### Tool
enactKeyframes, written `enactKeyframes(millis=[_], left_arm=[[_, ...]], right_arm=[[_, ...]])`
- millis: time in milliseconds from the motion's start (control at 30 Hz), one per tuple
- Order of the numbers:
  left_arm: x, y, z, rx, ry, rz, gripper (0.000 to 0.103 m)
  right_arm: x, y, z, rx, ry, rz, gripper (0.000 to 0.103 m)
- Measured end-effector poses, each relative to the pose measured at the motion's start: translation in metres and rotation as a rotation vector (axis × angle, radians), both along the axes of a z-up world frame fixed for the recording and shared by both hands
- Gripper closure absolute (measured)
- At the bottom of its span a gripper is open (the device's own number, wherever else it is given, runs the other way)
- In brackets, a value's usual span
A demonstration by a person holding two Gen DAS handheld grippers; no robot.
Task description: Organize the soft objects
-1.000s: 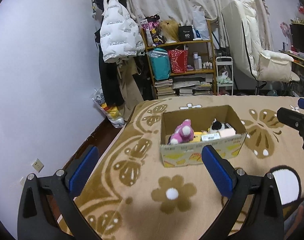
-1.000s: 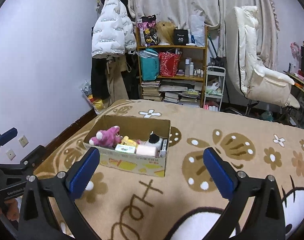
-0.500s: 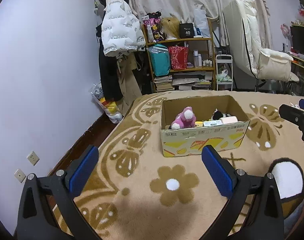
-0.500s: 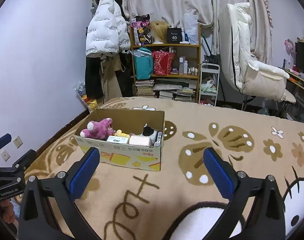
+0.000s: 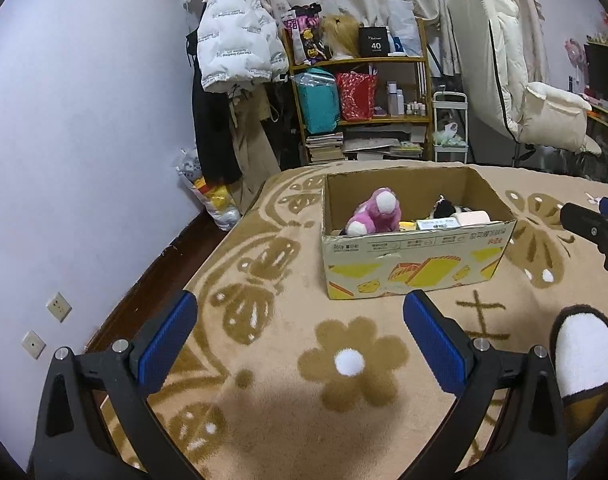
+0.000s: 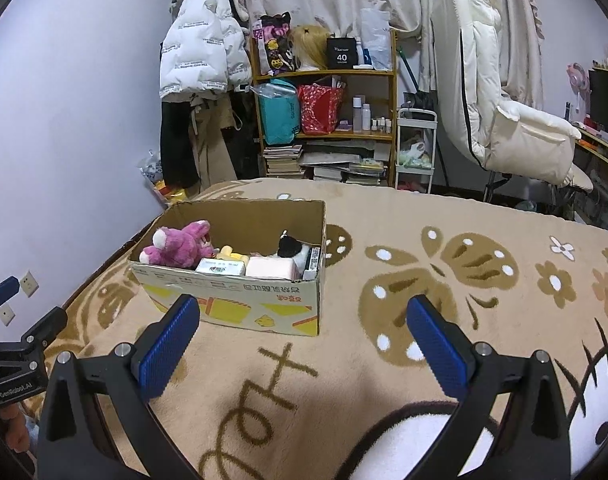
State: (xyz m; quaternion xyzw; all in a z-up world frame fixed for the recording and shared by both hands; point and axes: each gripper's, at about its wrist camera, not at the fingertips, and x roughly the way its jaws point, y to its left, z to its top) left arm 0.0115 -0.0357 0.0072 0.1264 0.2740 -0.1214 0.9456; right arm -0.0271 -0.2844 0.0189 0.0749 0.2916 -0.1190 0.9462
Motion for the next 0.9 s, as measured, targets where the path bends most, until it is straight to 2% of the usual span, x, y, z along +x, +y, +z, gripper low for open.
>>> enactKeyframes(millis=[200, 900], left_arm=[[0.0038, 0.0051, -0.004, -0.03, 0.02, 0.009, 0.001], [-0.002, 0.0038, -0.0079, -0.028, 0.005, -0.017, 0.001]], right_arm=[[0.0002, -0.0026, -0.0043, -0.002, -0.003, -0.01, 0.0], [-0.0054, -0.0059, -0.0021, -0.012, -0.028, -0.041, 0.0]])
